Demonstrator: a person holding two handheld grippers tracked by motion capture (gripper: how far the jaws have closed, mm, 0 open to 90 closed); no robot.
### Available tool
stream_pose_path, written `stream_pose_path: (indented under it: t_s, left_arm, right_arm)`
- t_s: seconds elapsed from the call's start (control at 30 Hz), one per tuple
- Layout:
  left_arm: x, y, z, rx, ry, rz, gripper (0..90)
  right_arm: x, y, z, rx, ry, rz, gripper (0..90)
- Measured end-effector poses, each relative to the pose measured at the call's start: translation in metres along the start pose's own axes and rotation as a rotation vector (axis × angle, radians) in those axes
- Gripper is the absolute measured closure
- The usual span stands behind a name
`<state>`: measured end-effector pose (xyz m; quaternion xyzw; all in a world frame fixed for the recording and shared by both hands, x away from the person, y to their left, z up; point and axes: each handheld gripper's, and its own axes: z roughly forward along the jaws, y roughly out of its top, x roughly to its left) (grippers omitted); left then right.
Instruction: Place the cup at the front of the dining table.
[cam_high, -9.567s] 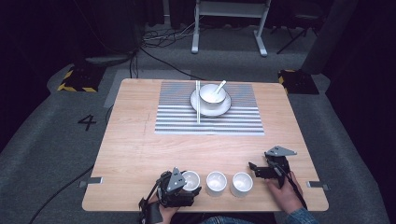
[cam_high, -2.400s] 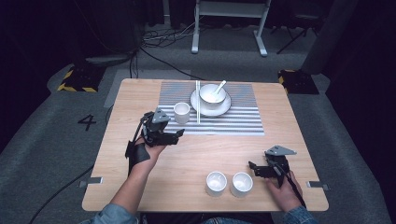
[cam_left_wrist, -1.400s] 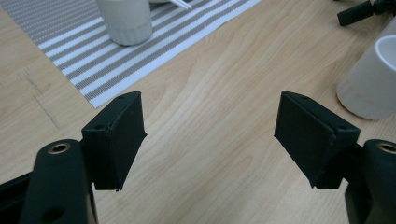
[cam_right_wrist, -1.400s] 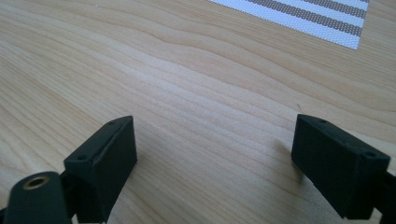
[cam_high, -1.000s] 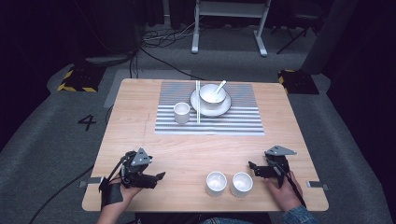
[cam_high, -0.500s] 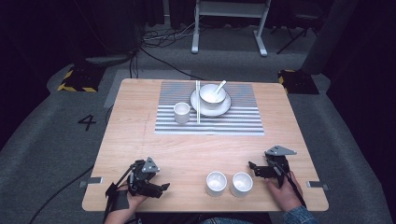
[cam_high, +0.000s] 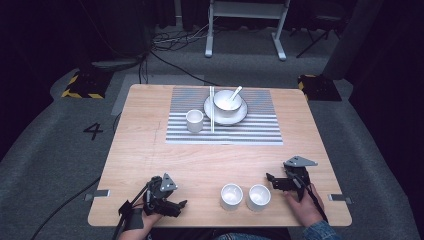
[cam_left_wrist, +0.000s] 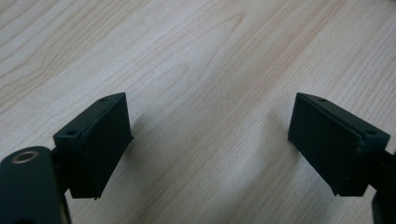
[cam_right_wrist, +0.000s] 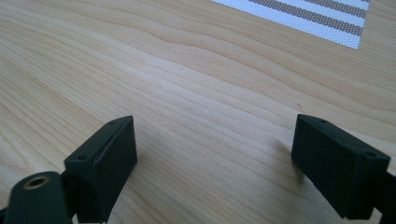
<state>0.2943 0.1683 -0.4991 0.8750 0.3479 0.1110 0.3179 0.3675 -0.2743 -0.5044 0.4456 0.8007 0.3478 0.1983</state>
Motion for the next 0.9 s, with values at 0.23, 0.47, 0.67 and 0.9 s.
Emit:
stream_pose_path:
  t_s: [0.23, 0.47, 0.67, 0.9]
  left_arm:
    - [-0.001, -0.001, 0.006, -0.028, 0.006, -0.001, 2.7]
    - [-0.002, 0.008, 0.014, -0.028, 0.049, -0.057, 0.0]
    - [-0.001, 0.013, 0.018, -0.030, 0.069, -0.074, 0.1]
    - [-0.001, 0.013, 0.018, -0.030, 0.069, -0.072, 0.1]
  right_arm:
    - [0.000, 0.000, 0.000, 0.000, 0.000, 0.000, 14.4]
    - [0.000, 0.000, 0.000, 0.000, 0.000, 0.000, 14.4]
    - [0.000, 0.000, 0.000, 0.000, 0.000, 0.000, 14.5]
    - [0.000, 0.000, 0.000, 0.000, 0.000, 0.000, 14.5]
